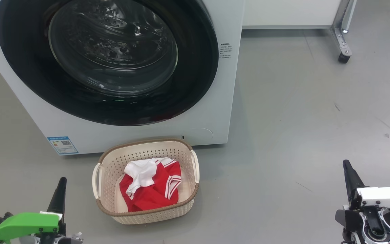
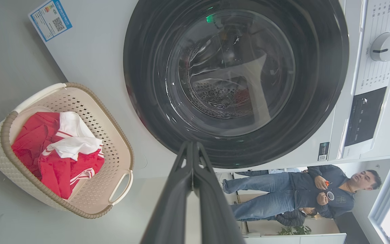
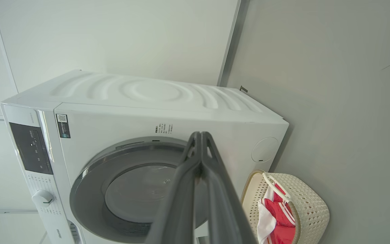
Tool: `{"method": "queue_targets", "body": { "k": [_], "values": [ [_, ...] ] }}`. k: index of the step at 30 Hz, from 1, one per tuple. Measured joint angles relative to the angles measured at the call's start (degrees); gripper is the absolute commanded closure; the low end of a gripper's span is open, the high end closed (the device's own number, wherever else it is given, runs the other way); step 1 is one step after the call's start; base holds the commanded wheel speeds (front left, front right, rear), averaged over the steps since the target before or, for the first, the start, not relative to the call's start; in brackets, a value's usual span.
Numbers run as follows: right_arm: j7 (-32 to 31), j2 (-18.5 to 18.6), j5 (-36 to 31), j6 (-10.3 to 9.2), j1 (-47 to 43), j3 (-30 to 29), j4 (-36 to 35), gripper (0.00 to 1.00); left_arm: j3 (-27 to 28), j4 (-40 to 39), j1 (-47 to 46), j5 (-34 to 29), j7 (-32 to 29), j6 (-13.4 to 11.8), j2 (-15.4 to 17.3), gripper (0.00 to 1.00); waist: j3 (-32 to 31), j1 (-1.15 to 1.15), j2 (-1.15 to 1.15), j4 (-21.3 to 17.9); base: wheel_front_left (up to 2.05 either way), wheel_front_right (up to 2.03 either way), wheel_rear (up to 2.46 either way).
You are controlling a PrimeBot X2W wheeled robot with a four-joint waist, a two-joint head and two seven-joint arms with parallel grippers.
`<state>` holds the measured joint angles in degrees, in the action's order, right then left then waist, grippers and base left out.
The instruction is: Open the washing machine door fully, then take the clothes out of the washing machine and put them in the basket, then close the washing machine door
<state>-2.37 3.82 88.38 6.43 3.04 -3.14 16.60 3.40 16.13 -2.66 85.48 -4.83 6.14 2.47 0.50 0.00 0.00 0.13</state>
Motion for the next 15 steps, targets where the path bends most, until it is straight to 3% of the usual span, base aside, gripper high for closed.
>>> {"method": "queue_targets", "body": {
  "k": [8,15],
  "values": [
    [-1.4,0.0,5.6,0.23,0.0,-1.3,-0.2,1.0,1.1,-0.1,-1.0,6.0,-1.5,0.7,-0.1,1.0,-0.3,0.0,0.0,-0.1,0.0,0.0,0.0],
    [-1.4,0.0,5.9,0.24,0.1,-1.5,-0.3,1.0,1.3,-0.1,-1.0,6.0,-1.5,0.7,-0.2,1.0,-0.3,0.0,0.0,-0.1,0.0,0.0,0.0]
  ]
}}
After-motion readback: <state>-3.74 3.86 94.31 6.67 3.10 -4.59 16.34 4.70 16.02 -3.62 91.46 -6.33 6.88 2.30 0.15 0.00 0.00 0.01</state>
